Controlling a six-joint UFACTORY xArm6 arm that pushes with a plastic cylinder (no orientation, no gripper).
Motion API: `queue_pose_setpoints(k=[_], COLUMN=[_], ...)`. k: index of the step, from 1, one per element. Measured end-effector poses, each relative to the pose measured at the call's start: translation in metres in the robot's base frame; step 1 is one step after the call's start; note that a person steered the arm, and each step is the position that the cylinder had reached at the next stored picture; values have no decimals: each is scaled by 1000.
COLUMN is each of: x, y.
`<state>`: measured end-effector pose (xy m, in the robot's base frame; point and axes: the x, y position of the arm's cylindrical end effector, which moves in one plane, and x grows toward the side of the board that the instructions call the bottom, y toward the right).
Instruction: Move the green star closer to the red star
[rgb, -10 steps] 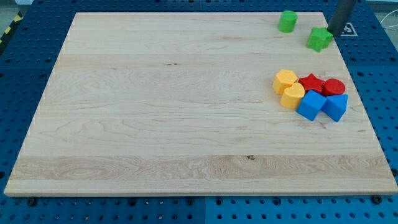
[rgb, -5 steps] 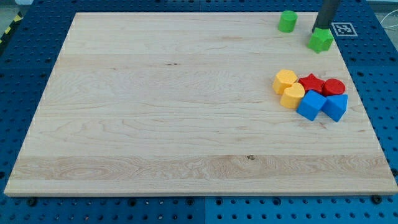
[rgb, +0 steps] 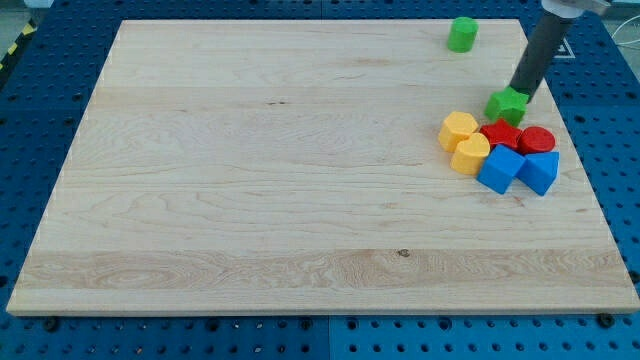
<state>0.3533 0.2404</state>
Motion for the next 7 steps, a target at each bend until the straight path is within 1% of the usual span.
queue_pose_setpoints(k=[2, 3, 7], x=[-21, -25, 3], y=[-28, -35, -32])
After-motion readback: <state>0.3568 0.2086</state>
